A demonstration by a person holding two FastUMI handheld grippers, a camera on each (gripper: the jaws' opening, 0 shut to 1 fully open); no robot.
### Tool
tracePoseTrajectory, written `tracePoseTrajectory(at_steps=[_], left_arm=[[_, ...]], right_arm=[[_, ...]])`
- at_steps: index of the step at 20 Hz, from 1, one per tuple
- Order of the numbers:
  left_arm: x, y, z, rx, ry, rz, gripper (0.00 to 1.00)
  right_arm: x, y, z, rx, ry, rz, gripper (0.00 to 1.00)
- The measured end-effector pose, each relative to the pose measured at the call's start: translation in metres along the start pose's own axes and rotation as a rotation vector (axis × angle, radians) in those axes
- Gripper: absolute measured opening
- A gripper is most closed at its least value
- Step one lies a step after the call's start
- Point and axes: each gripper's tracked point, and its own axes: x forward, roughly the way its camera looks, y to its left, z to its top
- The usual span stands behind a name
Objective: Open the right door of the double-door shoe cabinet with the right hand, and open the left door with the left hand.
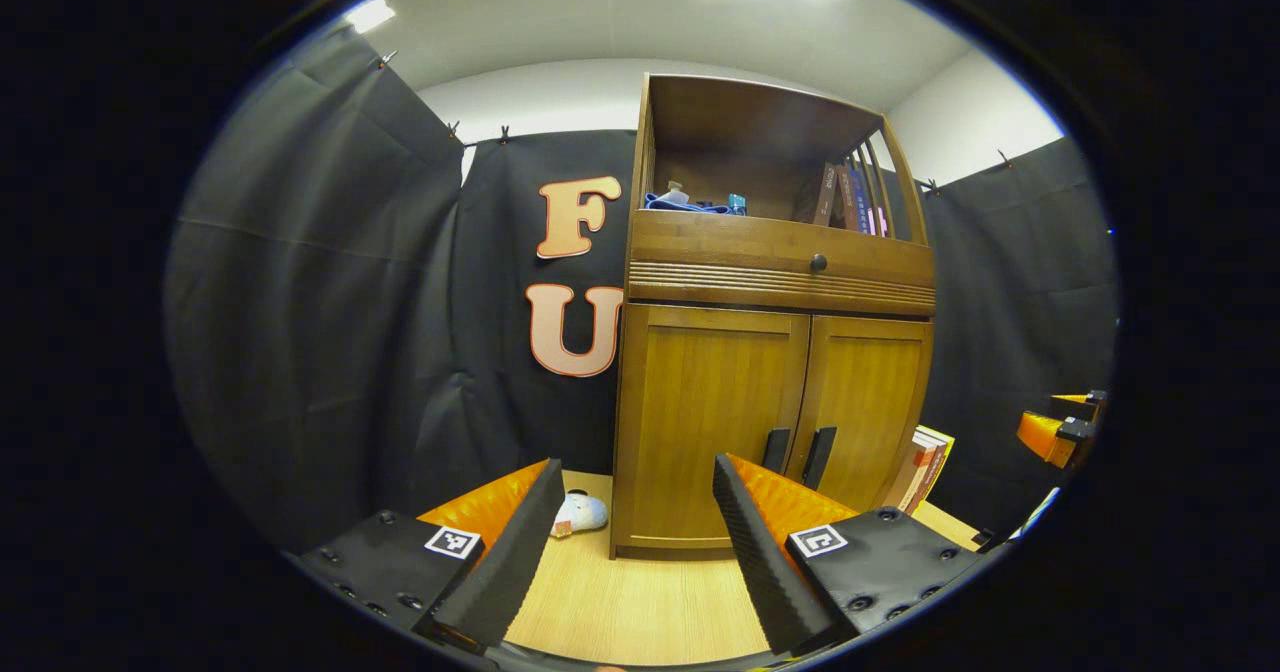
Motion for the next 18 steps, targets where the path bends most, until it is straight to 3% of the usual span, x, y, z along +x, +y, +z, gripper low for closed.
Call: tracePoseTrajectory(at_steps=[8,16,18], left_arm=[[-0.009,0.015,0.004,0.002,-0.010,0.031,0.93],[-0.013,0.053,0.000,0.001,0.002,0.135,0.93],[-0.014,0.060,0.001,0.010,0.002,0.164,0.93]], right_arm=[[0.048,0.053,-0.036,0.020,0.043,0.115,0.94],[0.119,0.116,-0.067,0.027,0.062,0.199,0.94],[0.141,0.128,-0.076,0.034,0.067,0.218,1.00]])
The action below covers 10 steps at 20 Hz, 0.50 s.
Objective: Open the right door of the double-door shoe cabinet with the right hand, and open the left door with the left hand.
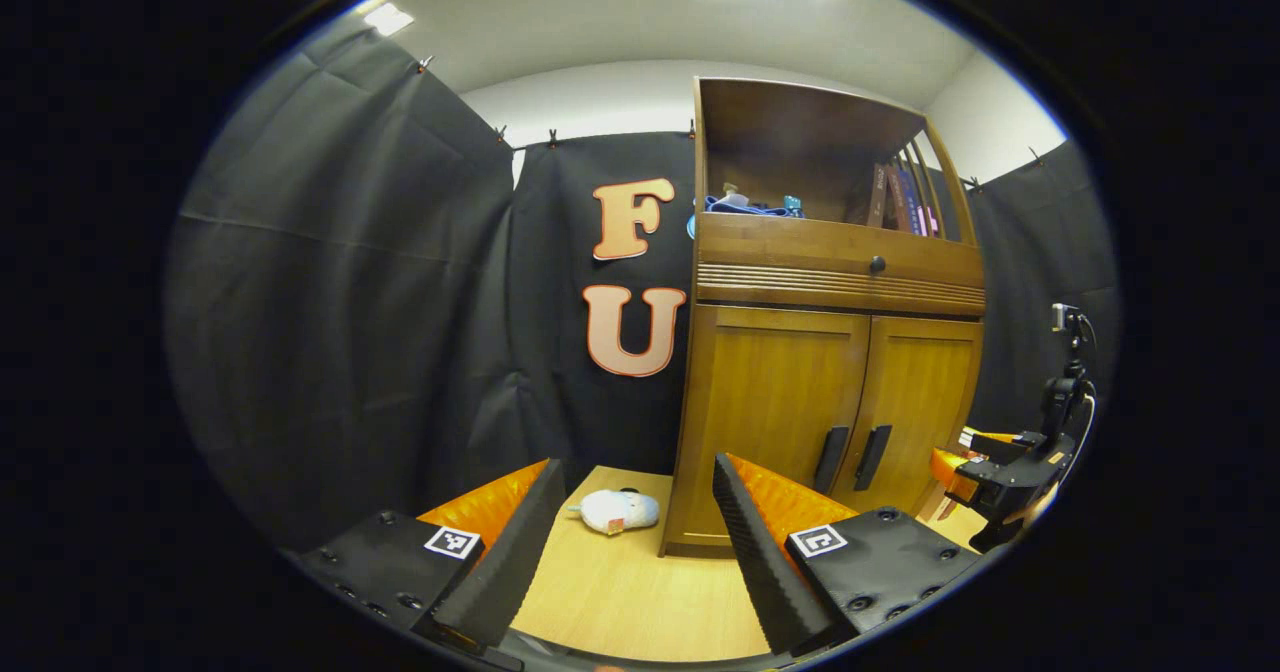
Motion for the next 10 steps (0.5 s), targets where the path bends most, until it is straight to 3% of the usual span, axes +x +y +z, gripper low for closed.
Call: tracePoseTrajectory(at_steps=[3,5,7,8,9,10], left_arm=[[0.005,0.011,0.000,0.010,-0.002,0.039,0.93],[0.006,0.022,0.002,0.012,-0.002,0.067,0.93],[0.010,0.030,-0.001,0.014,-0.001,0.091,0.93],[0.011,0.034,-0.002,0.014,0.001,0.103,0.93],[0.011,0.038,-0.003,0.015,0.005,0.114,0.93],[0.011,0.041,-0.006,0.018,0.010,0.123,0.93]], right_arm=[[0.030,0.012,-0.010,0.000,0.011,0.011,0.97],[0.045,0.018,-0.018,0.000,0.020,0.016,0.88],[0.065,0.023,-0.026,-0.002,0.018,0.014,0.89],[0.075,0.023,-0.032,-0.001,0.027,0.012,0.75],[0.083,0.022,-0.038,0.003,0.039,0.009,0.79],[0.089,0.021,-0.042,0.009,0.047,0.007,0.76]])
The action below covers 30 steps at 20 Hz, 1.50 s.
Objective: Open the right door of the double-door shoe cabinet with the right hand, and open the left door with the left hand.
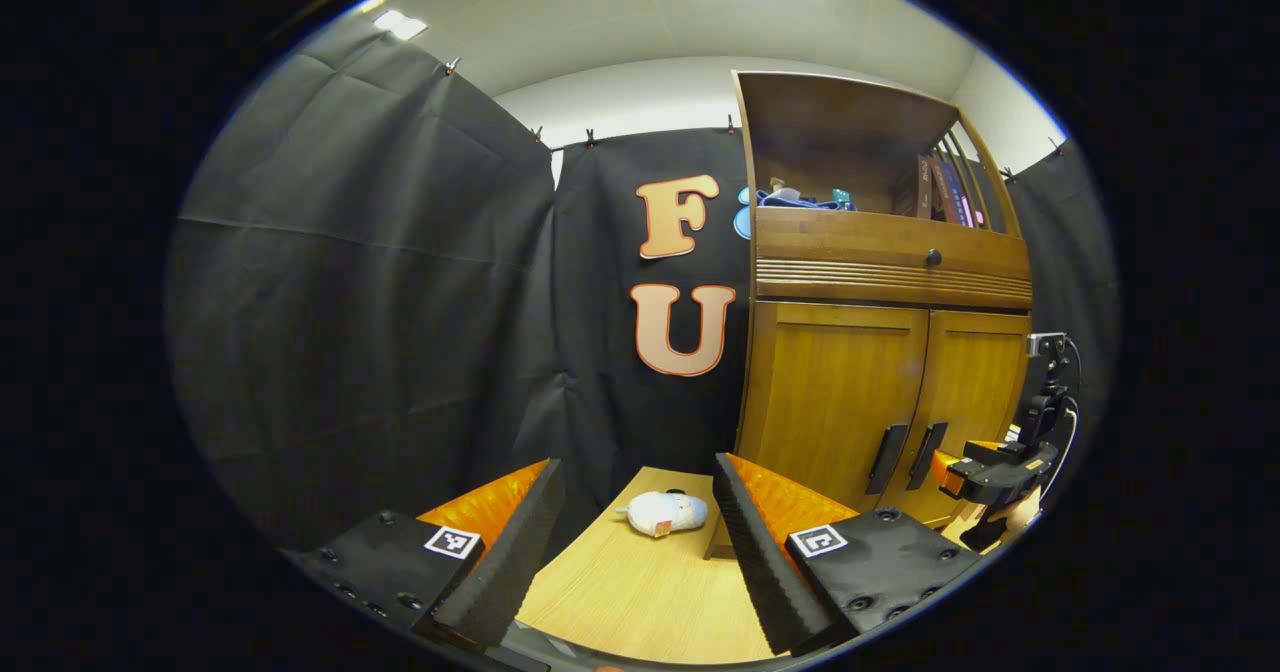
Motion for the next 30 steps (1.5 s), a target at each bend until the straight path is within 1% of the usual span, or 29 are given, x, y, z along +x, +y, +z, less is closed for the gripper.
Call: tracePoseTrajectory(at_steps=[3,4,5,8,14,15,17,18,19,20,23,24,26,27,28,30], left_arm=[[0.003,0.005,-0.004,0.012,0.010,0.015,0.93],[0.005,0.006,-0.004,0.017,0.011,0.022,0.93],[0.007,0.008,-0.004,0.021,0.012,0.028,0.93],[0.015,0.009,-0.005,0.019,0.017,0.038,0.93],[0.020,0.008,-0.010,0.027,0.027,0.033,0.93],[0.020,0.008,-0.011,0.026,0.031,0.033,0.93],[0.020,0.011,-0.012,0.030,0.035,0.038,0.93],[0.020,0.011,-0.014,0.029,0.037,0.039,0.93],[0.019,0.011,-0.015,0.025,0.040,0.037,0.93],[0.019,0.010,-0.015,0.024,0.041,0.033,0.96],[0.017,0.011,-0.016,0.022,0.044,0.029,0.96],[0.016,0.010,-0.017,0.023,0.044,0.025,0.93],[0.012,0.010,-0.014,0.023,0.038,0.018,0.93],[0.010,0.011,-0.013,0.022,0.035,0.017,0.96],[0.009,0.012,-0.013,0.019,0.031,0.017,0.93],[0.003,0.014,-0.013,0.014,0.027,0.012,0.93]], right_arm=[[0.020,-0.002,-0.012,0.019,0.012,-0.010,0.70],[0.027,-0.002,-0.016,0.019,0.020,-0.010,0.60],[0.032,-0.001,-0.020,0.021,0.027,-0.012,0.65],[0.047,-0.002,-0.024,0.029,0.035,-0.021,0.59],[0.072,-0.005,-0.032,0.072,0.047,-0.037,0.58],[0.074,-0.004,-0.031,0.080,0.044,-0.038,0.50],[0.077,0.000,-0.032,0.088,0.045,-0.043,0.43],[0.079,0.000,-0.032,0.085,0.041,-0.049,0.37],[0.078,0.000,-0.032,0.083,0.042,-0.053,0.36],[0.077,-0.001,-0.032,0.089,0.046,-0.054,0.34],[0.070,-0.001,-0.034,0.098,0.058,-0.052,0.29],[0.065,-0.002,-0.034,0.091,0.058,-0.050,0.28],[0.053,-0.003,-0.036,0.098,0.052,-0.047,0.25],[0.045,-0.003,-0.037,0.100,0.050,-0.047,0.24],[0.038,-0.005,-0.037,0.097,0.047,-0.049,0.24],[0.026,-0.007,-0.038,0.087,0.044,-0.055,0.24]])
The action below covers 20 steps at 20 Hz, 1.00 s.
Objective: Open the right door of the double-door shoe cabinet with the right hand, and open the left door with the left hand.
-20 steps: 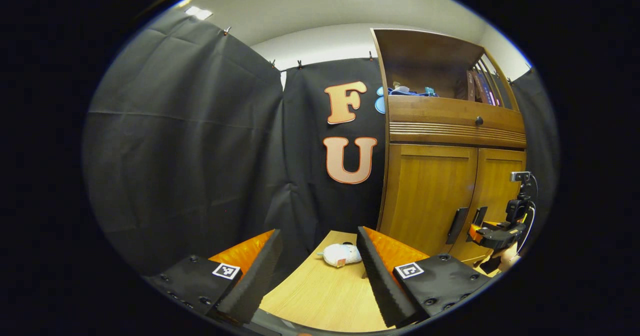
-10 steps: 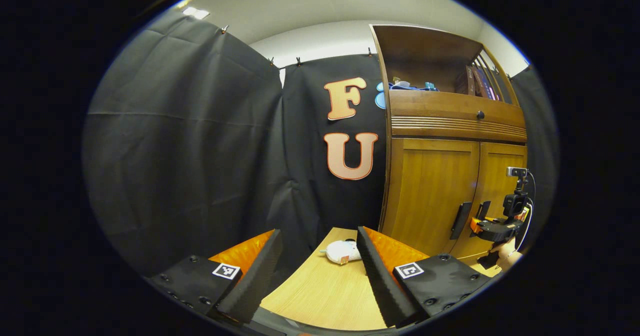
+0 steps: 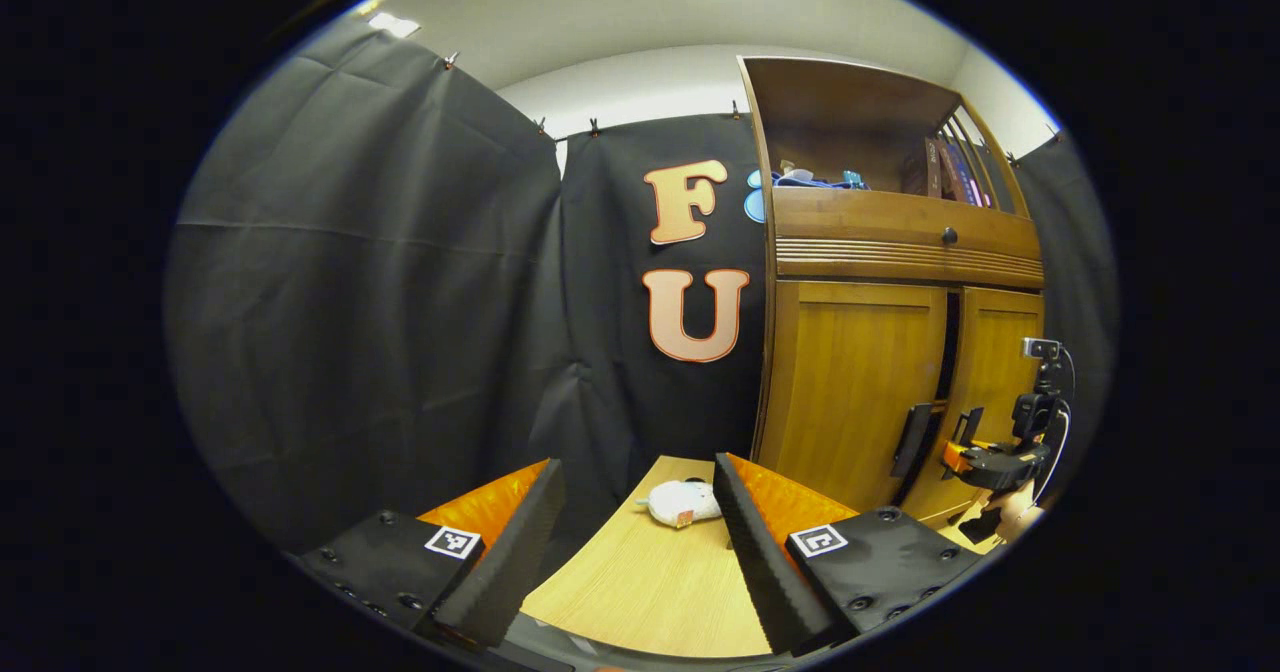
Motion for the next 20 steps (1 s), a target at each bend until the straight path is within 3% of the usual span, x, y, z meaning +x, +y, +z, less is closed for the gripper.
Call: tracePoseTrajectory(at_steps=[3,4,6,8,13,15,16,20], left_arm=[[-0.010,0.004,-0.002,0.002,-0.003,-0.004,0.93],[-0.012,0.004,-0.002,0.002,-0.004,-0.006,0.93],[-0.017,0.005,-0.002,0.000,-0.005,-0.012,0.93],[-0.022,0.004,-0.002,-0.002,-0.006,-0.017,0.93],[-0.029,-0.007,0.002,-0.001,-0.015,-0.046,0.93],[-0.033,-0.011,0.002,-0.001,-0.016,-0.055,0.93],[-0.035,-0.013,0.001,-0.001,-0.016,-0.059,0.93],[-0.037,-0.024,0.001,-0.014,-0.013,-0.090,0.93]], right_arm=[[-0.017,-0.006,-0.002,0.006,-0.004,-0.004,0.21],[-0.022,-0.008,-0.003,0.007,-0.002,-0.005,0.25],[-0.035,-0.015,-0.002,-0.001,-0.002,-0.009,0.17],[-0.048,-0.020,-0.002,0.001,0.000,-0.013,0.21],[-0.081,-0.038,-0.007,-0.003,0.004,-0.030,0.21],[-0.093,-0.046,-0.008,-0.002,0.003,-0.043,0.17],[-0.099,-0.051,-0.008,-0.002,0.000,-0.050,0.20],[-0.123,-0.069,-0.013,-0.010,0.009,-0.083,0.20]])
